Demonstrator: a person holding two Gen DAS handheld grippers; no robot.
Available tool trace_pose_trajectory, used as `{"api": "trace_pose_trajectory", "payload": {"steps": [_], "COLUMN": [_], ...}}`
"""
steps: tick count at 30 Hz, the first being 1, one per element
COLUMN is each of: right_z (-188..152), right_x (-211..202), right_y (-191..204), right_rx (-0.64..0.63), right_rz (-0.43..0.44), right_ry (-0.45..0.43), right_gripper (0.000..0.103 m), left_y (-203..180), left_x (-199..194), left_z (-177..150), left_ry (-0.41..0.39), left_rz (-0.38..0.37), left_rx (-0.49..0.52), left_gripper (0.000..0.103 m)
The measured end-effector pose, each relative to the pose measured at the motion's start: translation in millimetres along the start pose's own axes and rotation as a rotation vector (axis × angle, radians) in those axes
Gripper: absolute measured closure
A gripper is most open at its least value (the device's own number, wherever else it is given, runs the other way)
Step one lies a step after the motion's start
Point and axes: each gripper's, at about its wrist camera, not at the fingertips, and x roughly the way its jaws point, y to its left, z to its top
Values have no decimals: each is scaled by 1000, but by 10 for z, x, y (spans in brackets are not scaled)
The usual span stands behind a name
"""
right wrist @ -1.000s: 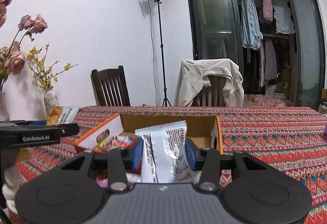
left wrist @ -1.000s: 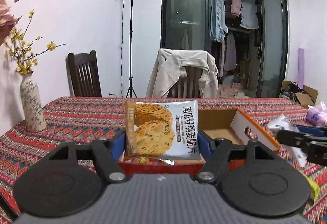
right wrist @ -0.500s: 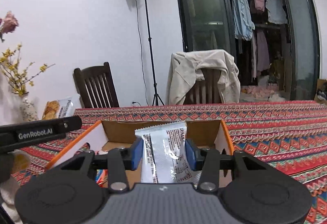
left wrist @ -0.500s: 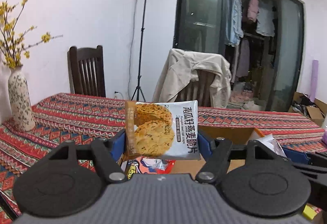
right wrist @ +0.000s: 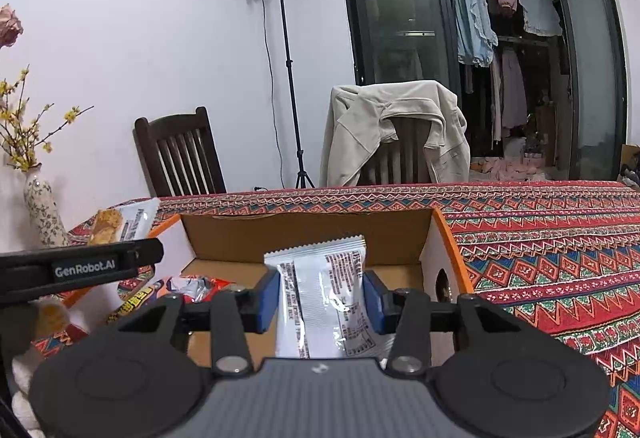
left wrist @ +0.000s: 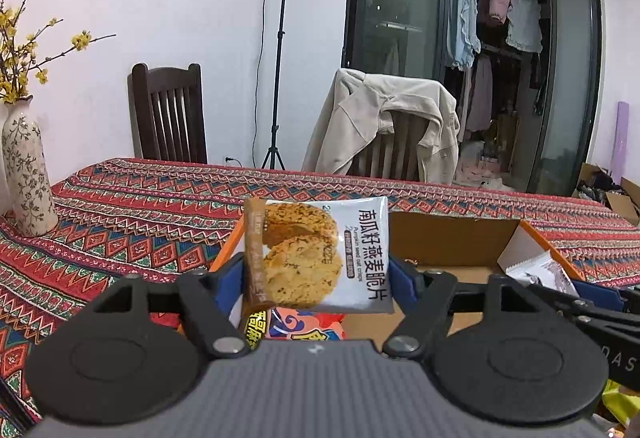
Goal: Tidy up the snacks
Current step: 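Lift and carry both packets over the cardboard box, then open both tools to drop the packets into the box, then move both tools back over the remaining snack pile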
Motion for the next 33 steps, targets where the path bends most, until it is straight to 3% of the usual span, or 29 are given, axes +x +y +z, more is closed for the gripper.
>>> {"api": "trace_pose_trajectory", "payload": {"steps": [2,4,6,8,22,27,33], "right_z": [11,7,4,-11,-46,-60,14], "right_x": [-15,-44,-71,-80,-95,-172,-431], "right_y": [-13,-31,-48,-67,-56,-48,-27], "right_rx": [4,15,25,37,19,10,18], "right_rz": [-7,-12,-19,-23,-44,-45,-35], "right_ry": [-6,-16,-31,-37,-48,-67,-84], "right_gripper": [50,34,10,0,0,0,0], "left_y": [19,42,62,90,89,120,119], "left_x": [-62,-118,-162,-170,-223,-407,-712], "left_z": [9,19,19,20,23,85,154], "left_ry": [-30,-57,-84,-90,-87,-94,-94], "left_rz": [-3,-5,-1,0,5,17,-32], "left_rx": [-9,-25,-42,-63,-75,-84,-49], "left_gripper": [15,0,0,0,0,0,0]}}
